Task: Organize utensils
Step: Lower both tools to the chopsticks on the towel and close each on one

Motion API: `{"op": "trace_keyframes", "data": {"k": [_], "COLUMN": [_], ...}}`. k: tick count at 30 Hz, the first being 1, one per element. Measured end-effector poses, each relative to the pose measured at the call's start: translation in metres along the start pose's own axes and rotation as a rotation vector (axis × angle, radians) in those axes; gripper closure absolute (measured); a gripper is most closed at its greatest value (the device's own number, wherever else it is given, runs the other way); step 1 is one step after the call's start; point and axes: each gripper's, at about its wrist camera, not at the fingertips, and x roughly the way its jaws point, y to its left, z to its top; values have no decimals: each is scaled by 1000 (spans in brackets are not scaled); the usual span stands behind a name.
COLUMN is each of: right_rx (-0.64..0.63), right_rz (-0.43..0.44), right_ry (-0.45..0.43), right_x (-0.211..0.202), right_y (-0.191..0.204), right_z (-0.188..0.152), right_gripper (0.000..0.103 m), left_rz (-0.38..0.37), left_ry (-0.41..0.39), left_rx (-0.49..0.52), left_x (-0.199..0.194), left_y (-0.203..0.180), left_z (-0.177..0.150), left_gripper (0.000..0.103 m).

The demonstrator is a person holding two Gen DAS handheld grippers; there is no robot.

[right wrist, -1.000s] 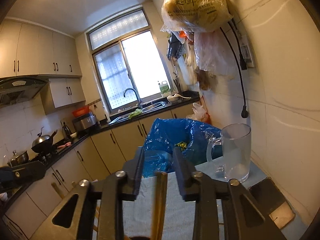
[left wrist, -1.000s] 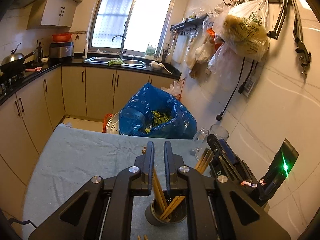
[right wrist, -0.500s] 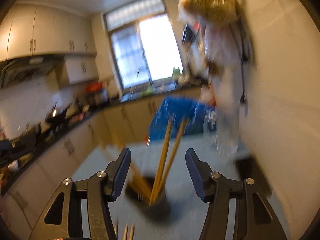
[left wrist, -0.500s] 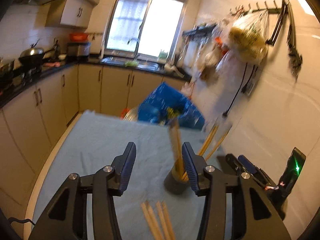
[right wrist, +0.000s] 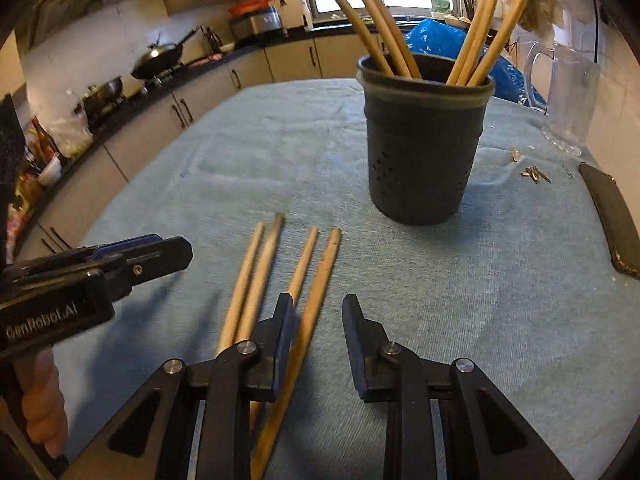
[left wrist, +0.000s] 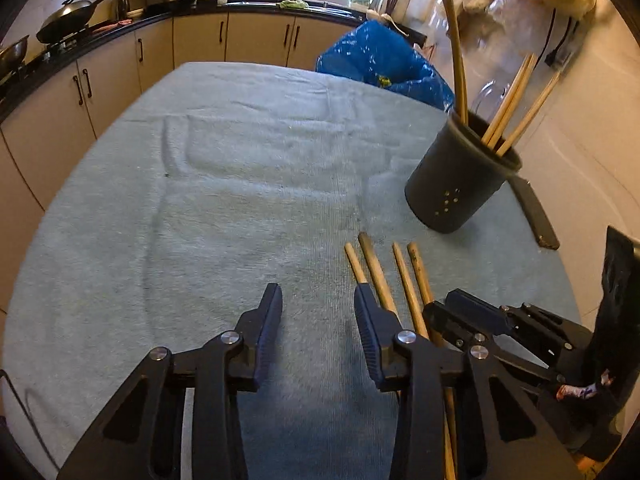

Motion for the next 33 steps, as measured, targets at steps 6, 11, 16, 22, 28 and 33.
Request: {"op": "trace_keyframes", "data": {"k": [6,11,16,22,28,33], "right_rx": [-62,-82,-66,-61,-8,4], "right_rz": [-71,-106,-109,-131,-96,-69], "right_ry": [2,10,18,28,59,103], "right_x": [3,1,-1,5,-2,-22], "right_y": [4,-1,-13,-10,-24,-35], "right_z": [0,-1,2,10,7,-11], "right_gripper": [81,81,80,83,95,96], "left_rz": [10,36,59,145,120,54], "left_ry": [24,37,42,43,59,88], "left_rx": [21,45,64,150,150,139], "left_x": [26,38,46,54,44,21], "left_y": [-16,-21,-28,-46,-34,-16], "left_z": [9,12,18,21,13,-9], "left_gripper": [73,77,77,95,98,98]}}
